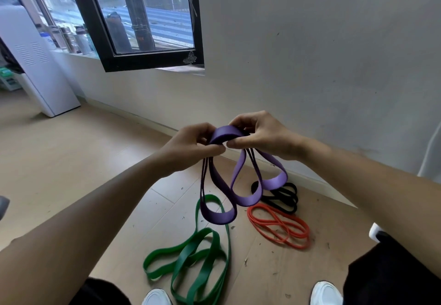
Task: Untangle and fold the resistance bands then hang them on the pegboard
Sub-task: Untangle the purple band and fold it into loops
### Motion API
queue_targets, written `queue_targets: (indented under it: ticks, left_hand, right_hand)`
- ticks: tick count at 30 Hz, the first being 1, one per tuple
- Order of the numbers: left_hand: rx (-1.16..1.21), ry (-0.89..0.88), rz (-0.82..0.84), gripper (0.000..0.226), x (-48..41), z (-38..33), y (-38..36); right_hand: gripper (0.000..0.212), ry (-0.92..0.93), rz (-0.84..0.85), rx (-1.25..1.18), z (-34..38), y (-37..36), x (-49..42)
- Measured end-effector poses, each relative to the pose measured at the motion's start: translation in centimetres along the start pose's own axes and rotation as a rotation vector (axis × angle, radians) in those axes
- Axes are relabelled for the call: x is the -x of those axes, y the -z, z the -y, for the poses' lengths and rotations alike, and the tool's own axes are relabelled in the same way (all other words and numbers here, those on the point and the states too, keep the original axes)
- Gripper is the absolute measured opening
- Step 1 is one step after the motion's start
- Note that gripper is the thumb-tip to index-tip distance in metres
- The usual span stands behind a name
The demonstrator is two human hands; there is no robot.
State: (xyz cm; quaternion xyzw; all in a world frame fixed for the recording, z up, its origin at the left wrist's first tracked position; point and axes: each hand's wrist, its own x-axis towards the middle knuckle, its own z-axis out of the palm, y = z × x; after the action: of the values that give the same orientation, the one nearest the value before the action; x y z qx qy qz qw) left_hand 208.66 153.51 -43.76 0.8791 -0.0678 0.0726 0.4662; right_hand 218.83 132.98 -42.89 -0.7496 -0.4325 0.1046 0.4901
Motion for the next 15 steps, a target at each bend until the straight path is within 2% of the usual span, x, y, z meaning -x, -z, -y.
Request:
queue_targets:
  ticks: [4, 7, 10, 15]
  left_hand:
    - [-0.233, -0.058, 0.073, 0.026, -0.3, -0.2, 0.3]
    - [-0.339, -0.033, 0.114, 0.028, -0.3, -0.3, 0.3]
    - [-0.251, 0.034, 0.116, 0.025, 0.0, -0.6, 0.1]
    - [0.054, 0.183, 0.108, 0.022, 0.9, -0.5, 0.3]
  right_hand:
    - [0.032, -0.018, 0.081, 0.041, -0.3, 0.1, 0.6]
    - [0.035, -0.063, 0.116, 0.039, -0.9, -0.2, 1.0]
    - [0.040, -0.123, 0.121, 0.041, -2.1, -0.8, 1.8]
    - [0.036, -0.219, 0.133, -0.007, -4.0, -1.9, 3.4]
